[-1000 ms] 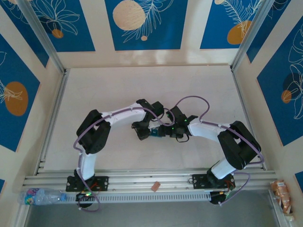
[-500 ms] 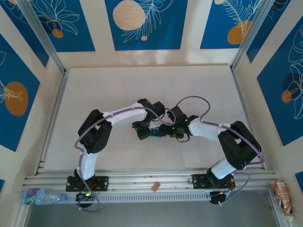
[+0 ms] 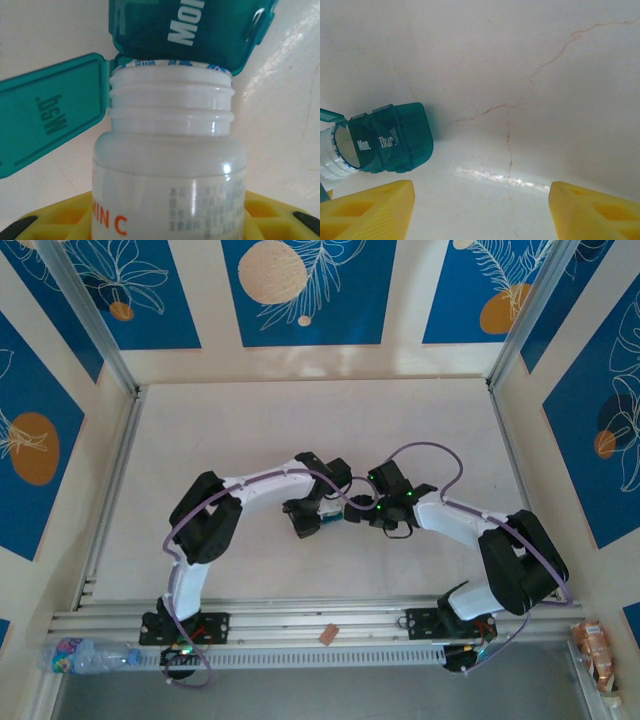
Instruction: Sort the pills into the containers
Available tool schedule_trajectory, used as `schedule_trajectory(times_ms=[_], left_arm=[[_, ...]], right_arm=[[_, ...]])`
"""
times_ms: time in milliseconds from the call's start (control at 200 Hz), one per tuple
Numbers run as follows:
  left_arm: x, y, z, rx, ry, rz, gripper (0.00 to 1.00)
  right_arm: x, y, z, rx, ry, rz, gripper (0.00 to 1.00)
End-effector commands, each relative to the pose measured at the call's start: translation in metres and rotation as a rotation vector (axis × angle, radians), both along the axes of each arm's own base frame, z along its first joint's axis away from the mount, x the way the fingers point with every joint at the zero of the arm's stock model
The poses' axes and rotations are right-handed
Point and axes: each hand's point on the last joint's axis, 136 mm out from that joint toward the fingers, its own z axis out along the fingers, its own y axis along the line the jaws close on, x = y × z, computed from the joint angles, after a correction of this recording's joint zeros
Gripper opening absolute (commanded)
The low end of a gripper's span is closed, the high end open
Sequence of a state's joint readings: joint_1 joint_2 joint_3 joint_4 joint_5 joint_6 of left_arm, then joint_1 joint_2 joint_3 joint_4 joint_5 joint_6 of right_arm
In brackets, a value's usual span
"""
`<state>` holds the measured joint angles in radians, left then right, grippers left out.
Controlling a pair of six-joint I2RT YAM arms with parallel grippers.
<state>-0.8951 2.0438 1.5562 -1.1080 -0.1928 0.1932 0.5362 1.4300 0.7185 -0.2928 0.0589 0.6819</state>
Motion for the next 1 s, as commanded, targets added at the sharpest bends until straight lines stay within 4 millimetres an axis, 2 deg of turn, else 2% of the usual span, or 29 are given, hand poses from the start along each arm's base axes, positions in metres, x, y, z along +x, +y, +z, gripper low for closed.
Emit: schedule_trajectory(times_ms=[0,705,995], left_arm=[[-0.009,0.001,-0.014,0.010,0.021,-0.015,0.00],[0.003,-0.006,-0.005,-0.077,-0.084,0.011,0.00],[0.010,-0.005,0.007,-0.086,-0.138,0.017,0.00]], right_arm=[[-0.006,0.002,0.002,0.028,0.006,0.016,0.72],[-0.007,-0.001,-0.001,0.032,0.020,0.008,0.72],[-0.006,-0.001,-0.002,0.038,0.024,0.011,0.72]])
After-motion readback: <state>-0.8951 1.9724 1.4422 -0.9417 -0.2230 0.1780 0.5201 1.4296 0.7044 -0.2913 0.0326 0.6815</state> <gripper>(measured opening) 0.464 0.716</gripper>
